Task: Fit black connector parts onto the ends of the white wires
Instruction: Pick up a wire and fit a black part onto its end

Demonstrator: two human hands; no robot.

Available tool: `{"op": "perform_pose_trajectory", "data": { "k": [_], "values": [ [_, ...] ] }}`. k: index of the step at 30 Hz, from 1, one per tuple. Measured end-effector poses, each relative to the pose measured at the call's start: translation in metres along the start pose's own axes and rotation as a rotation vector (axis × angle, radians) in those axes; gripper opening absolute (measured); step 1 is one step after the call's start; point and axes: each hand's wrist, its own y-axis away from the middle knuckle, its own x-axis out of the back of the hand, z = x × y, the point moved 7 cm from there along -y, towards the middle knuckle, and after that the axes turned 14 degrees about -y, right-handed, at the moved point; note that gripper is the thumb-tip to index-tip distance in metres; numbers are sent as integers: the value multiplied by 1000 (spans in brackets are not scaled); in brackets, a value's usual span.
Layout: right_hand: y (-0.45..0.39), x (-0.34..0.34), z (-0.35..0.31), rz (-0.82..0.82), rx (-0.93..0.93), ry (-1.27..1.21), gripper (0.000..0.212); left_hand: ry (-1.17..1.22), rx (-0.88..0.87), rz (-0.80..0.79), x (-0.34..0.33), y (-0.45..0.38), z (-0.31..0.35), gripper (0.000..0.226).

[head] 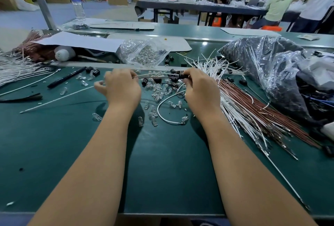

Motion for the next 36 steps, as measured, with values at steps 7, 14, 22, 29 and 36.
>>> {"op": "perform_pose_trajectory", "data": {
  "k": [7, 14, 22, 29, 36],
  "values": [
    [3, -16, -4, -109, -30, -135, 14, 180, -419, 37, 8, 15, 42, 20],
    [2, -17, -5, -66, -44, -293, 27, 566, -455, -181, -4, 20, 51, 11],
    [2, -4, 14, 93, -241, -447, 9, 628, -376, -165, -6, 16, 41, 13],
    [1, -1, 19, 110, -304, -486, 4, 637, -382, -178, -8, 14, 39, 13],
    [1, -1, 26, 129, -361, -595, 17, 608, -375, -181, -9, 14, 40, 14]
  ]
}}
